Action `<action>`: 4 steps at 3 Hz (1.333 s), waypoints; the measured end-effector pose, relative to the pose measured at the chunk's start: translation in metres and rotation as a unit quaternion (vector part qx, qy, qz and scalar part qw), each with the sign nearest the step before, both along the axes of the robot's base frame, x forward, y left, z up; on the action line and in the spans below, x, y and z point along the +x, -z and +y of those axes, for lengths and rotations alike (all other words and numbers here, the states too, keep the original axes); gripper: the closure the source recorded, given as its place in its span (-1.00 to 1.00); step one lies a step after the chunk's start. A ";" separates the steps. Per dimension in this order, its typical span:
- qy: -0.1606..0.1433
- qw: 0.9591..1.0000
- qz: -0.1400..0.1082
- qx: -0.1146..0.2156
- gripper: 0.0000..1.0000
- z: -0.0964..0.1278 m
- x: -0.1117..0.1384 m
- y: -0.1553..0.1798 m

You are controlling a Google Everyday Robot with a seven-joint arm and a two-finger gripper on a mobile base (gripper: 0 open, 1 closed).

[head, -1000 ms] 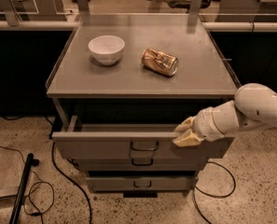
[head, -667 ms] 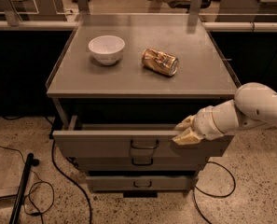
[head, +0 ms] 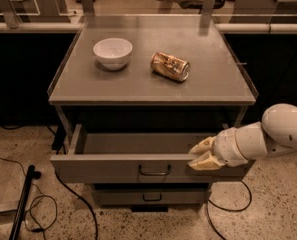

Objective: Open top drawer

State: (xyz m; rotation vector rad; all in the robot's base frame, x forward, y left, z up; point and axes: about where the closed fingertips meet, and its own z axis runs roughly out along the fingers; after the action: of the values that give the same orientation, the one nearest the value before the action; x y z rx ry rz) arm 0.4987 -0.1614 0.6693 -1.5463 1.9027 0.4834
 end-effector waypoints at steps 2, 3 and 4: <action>0.000 1.000 0.000 0.000 0.48 0.000 -0.002 -0.002; 0.000 1.000 0.000 0.000 0.03 0.000 -0.002 -0.002; 0.000 1.000 0.000 0.000 0.04 0.000 -0.002 -0.001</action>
Offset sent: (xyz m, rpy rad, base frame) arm -0.0015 -0.0001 0.0015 0.0000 0.0000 0.0000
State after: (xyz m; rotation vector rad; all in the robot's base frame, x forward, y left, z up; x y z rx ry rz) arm 0.4971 -0.1613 0.6708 -1.5464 1.9027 0.4835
